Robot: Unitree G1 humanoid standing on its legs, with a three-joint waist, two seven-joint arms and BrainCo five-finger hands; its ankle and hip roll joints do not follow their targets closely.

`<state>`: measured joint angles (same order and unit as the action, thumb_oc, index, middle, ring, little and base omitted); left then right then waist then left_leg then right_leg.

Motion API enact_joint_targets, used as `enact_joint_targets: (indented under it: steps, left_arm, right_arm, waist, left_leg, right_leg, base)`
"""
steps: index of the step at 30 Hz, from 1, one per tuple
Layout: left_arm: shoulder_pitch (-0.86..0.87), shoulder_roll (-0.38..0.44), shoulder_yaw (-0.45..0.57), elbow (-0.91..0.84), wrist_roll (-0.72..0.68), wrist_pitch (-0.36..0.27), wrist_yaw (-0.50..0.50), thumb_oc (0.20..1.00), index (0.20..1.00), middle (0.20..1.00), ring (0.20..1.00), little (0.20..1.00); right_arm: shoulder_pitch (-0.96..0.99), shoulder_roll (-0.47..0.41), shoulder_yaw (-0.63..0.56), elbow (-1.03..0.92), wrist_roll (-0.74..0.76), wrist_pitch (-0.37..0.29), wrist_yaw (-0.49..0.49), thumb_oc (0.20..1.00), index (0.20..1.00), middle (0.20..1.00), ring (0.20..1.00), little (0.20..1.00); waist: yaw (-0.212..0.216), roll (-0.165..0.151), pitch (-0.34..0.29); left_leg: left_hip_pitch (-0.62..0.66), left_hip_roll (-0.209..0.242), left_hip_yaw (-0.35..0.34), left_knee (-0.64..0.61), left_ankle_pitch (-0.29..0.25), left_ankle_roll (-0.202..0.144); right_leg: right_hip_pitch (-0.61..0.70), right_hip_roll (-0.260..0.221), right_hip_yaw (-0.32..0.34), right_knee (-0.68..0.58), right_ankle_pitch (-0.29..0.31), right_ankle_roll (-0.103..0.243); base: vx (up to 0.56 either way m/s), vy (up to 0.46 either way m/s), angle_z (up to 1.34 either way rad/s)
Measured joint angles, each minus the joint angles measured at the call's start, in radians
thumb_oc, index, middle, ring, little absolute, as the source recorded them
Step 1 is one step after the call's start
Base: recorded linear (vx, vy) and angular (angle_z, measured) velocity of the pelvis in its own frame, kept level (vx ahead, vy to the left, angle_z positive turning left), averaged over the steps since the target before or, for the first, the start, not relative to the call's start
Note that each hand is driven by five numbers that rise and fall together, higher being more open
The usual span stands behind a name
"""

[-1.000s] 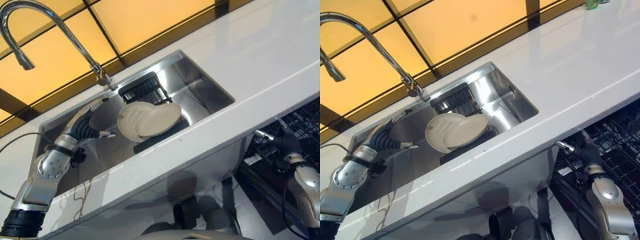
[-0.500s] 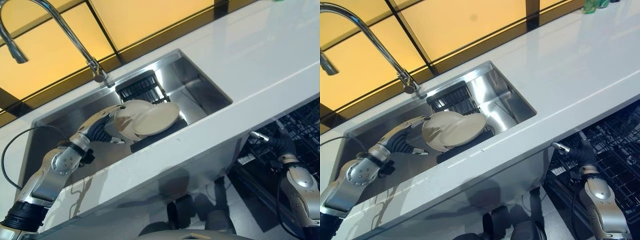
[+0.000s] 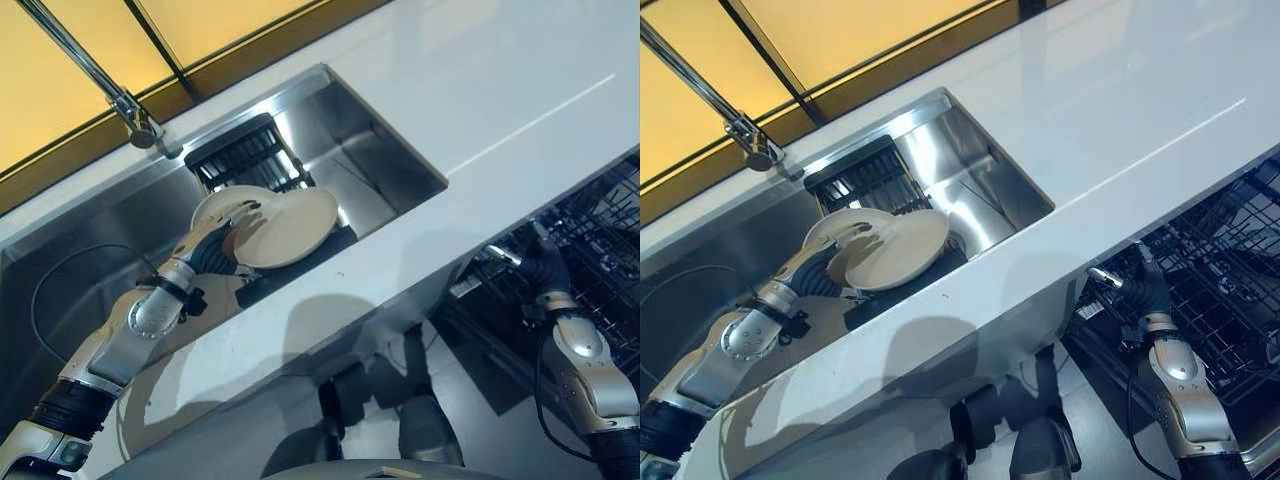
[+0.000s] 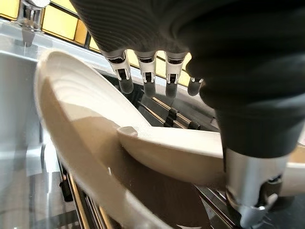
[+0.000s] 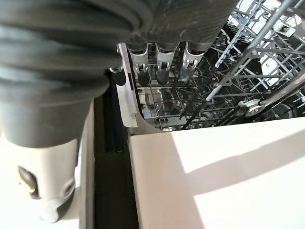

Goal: Pick up plates and place into dishwasher.

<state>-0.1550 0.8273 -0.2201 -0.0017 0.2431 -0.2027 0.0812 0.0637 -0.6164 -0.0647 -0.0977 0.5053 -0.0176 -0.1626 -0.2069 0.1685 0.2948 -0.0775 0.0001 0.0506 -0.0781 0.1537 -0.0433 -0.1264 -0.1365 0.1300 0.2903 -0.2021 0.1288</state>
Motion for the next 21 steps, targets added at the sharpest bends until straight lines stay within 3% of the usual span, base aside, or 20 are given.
enact_joint_targets:
  steps: [14, 21]
  left_arm:
    - [-0.067, -0.035, -0.007, 0.032, -0.034, -0.008, 0.049, 1.000, 1.000, 1.000, 1.000, 1.000]
    - [-0.063, -0.099, -0.024, 0.035, 0.021, -0.100, 0.155, 1.000, 1.000, 1.000, 1.000, 1.000]
  right_arm:
    - [-0.025, 0.020, 0.027, 0.000, 0.000, -0.047, -0.059, 1.000, 1.000, 1.000, 1.000, 1.000]
    - [-0.024, 0.042, 0.040, 0.002, -0.001, -0.066, -0.079, 1.000, 1.000, 1.000, 1.000, 1.000]
  waist:
    - [0.003, -0.007, 0.041]
    - [0.003, -0.020, 0.052]
  left_leg:
    - [-0.039, 0.008, 0.003, 0.011, 0.001, 0.000]
    - [-0.042, 0.010, 0.003, 0.014, 0.002, 0.001]
  right_leg:
    - [-0.036, 0.008, 0.004, 0.002, 0.018, 0.002]
    - [-0.038, 0.010, 0.004, 0.001, 0.021, -0.001]
  base:
    - [-0.02, -0.012, -0.01]
    - [-0.02, -0.053, 0.00]
